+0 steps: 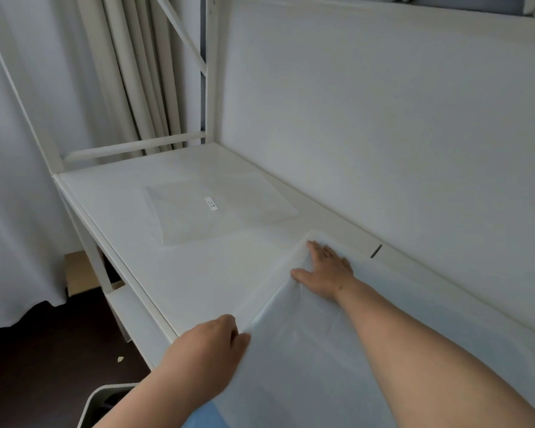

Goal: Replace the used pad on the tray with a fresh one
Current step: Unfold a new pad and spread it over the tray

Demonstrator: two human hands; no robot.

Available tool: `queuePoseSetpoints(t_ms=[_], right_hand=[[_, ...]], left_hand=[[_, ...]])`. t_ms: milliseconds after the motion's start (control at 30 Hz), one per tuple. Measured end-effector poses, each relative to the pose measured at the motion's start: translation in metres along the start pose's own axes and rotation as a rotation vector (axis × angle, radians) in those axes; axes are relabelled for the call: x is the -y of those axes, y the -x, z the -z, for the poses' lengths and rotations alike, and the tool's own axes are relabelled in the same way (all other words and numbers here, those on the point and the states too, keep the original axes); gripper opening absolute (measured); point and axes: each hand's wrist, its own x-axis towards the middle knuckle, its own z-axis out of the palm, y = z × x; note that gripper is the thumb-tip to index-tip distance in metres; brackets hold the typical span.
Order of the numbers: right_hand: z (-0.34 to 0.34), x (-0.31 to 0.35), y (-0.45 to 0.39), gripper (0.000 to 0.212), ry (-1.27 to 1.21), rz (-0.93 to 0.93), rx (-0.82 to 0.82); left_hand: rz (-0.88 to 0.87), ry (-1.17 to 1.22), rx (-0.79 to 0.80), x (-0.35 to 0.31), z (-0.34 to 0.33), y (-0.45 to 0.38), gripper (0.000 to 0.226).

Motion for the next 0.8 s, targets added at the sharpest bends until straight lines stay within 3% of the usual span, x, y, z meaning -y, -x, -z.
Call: queuePoseSetpoints(t_ms=[300,433,567,700,800], right_hand=[[-0.007,0.02,0.032,0.1,-0.037,-0.065,-0.042],[-0.008,0.031,0.044,0.1,-0.036,-0.126,-0.054],[-0.003,0.04,0.061,0.082,-0.075,-0.109,-0.09],[-0.001,0.019,0.098,0.078,-0.108,-0.198,-0.043],[0.005,-0.016,0.132,0.075,-0.15,-0.368,-0.118]], left_hand=[[0.034,-0.073,-0.011,-0.001,0.002,-0.003,0.025],[-0.122,-0.356,-0.191,-0.003,0.002,-0.009,0.024],[-0.339,-0.443,-0.034,-0.009,-0.001,-0.012,0.061],[-0.412,-0.396,0.053,-0.019,-0.01,-0.025,0.052],[-0.419,-0.353,0.124,-0.024,-0.009,-0.037,0.048]])
